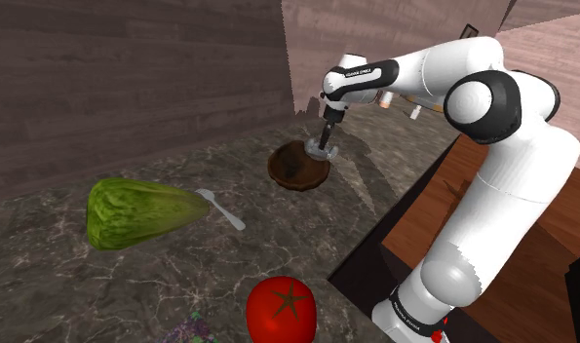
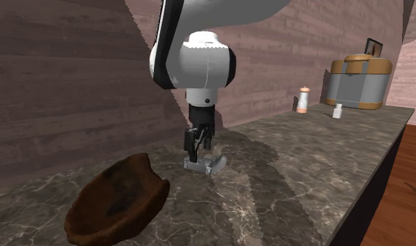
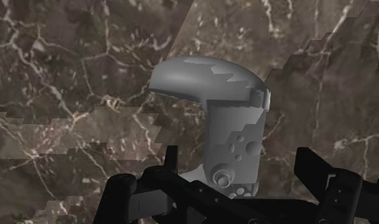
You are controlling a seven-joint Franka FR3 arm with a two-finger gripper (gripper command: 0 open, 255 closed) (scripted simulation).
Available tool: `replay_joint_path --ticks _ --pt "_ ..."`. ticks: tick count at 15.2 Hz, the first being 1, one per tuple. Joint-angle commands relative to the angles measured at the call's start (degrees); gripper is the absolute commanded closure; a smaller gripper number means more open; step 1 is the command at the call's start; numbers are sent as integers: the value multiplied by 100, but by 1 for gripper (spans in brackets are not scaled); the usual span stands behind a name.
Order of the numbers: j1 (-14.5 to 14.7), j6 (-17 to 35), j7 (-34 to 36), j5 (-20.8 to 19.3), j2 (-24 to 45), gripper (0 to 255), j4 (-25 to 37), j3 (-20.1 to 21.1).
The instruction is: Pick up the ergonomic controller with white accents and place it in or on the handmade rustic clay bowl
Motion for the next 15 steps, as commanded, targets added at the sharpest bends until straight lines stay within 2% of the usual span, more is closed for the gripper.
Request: replay_joint_path --ticks 1,5,12,13,15 --pt "5 141 -10 18 37 0 -107 8" --pt "0 391 -43 68 149 0 -252 17" --pt "0 391 -43 68 149 0 -252 17" --pt "0 391 -44 68 149 255 -252 17" --pt "0 391 -44 68 149 255 -252 17"
